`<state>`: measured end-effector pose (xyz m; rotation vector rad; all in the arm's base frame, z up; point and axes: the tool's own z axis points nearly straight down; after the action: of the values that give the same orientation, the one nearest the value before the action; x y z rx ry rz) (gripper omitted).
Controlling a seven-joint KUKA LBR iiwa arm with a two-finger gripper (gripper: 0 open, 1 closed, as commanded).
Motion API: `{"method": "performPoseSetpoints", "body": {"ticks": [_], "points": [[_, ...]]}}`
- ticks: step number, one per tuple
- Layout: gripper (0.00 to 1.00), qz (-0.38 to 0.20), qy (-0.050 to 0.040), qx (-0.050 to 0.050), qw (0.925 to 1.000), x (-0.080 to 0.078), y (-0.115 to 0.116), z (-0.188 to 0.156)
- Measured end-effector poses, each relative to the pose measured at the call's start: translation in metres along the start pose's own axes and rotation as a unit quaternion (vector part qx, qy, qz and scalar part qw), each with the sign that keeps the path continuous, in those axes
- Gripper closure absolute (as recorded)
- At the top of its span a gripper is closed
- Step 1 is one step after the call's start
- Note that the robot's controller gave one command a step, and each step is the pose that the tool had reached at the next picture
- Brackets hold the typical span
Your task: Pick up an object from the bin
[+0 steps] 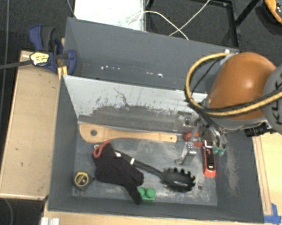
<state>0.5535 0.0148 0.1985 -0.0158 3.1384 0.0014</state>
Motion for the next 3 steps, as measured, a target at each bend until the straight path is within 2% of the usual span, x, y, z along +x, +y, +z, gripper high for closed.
{"method": "performPoseSetpoints", "body": {"ticks": [1, 2, 3], "points": [[0.00, 0.000, 0.0001, 0.000, 1.0000, 0.000, 0.000, 0.000], [0.00, 0.033, -0.0004, 0.000, 0.9995, 0.040, -0.029, 0.030], [0.00, 0.052, -0.0033, -0.002, 0.9986, 0.060, 0.006, 0.067]]}}
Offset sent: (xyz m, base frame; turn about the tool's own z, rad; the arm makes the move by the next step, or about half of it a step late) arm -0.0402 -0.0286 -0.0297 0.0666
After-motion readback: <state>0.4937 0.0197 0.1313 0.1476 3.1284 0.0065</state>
